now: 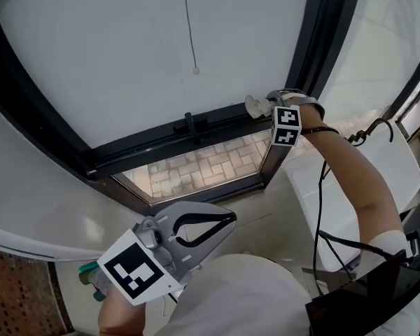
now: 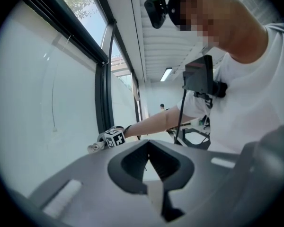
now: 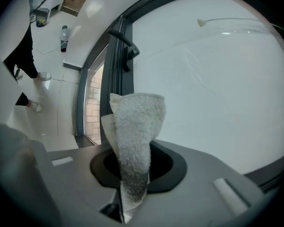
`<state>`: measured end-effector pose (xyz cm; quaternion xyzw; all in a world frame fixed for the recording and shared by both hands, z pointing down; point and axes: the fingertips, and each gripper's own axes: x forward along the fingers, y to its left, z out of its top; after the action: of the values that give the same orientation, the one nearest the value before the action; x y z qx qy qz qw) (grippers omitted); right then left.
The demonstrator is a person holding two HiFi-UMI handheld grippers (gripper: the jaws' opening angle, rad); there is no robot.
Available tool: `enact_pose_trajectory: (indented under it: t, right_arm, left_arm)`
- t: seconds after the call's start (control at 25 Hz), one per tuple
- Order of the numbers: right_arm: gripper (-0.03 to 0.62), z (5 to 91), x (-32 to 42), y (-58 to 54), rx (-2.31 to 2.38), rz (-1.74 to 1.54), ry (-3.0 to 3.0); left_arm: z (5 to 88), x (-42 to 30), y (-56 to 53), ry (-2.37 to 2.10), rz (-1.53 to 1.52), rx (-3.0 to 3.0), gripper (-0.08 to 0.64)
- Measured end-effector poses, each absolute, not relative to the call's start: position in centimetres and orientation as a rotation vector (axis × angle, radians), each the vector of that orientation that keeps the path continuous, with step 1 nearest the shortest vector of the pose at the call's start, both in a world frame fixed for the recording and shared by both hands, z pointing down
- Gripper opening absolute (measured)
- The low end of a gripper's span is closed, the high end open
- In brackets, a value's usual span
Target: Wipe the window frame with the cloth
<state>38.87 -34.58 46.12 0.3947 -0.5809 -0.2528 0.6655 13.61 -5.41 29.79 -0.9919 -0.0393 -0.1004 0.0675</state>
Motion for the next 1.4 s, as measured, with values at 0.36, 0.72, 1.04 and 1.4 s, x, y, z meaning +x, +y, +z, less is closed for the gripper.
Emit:
enact_pose_trajectory:
  t: [0.36, 0.72, 1.04, 1.4]
  right_arm:
    - [0.067, 51.1, 43.9, -40.0, 0.835, -0.554, -1.301]
    - [0.067, 54.2, 44.8, -39.5, 0.829, -0.488, -1.353]
    - [0.067, 54.8, 43.7, -34.8, 0.793, -0.45, -1.366]
    - [0.067, 49.0, 35.9, -34.0, 0.781, -0.576, -1.385]
  left_arm:
    - [31.5, 15.9, -5.4, 0.04, -0.38, -3.015, 0.023]
    - [31.9, 16.2, -5.6, 0.121, -0.41, -3.028, 0.022]
    - [31.7, 16.0, -5.2, 0.014, -0.402, -3.02, 0.023]
    - [30.8, 14.1, -4.6, -0.085, -0.358, -3.0, 0.021]
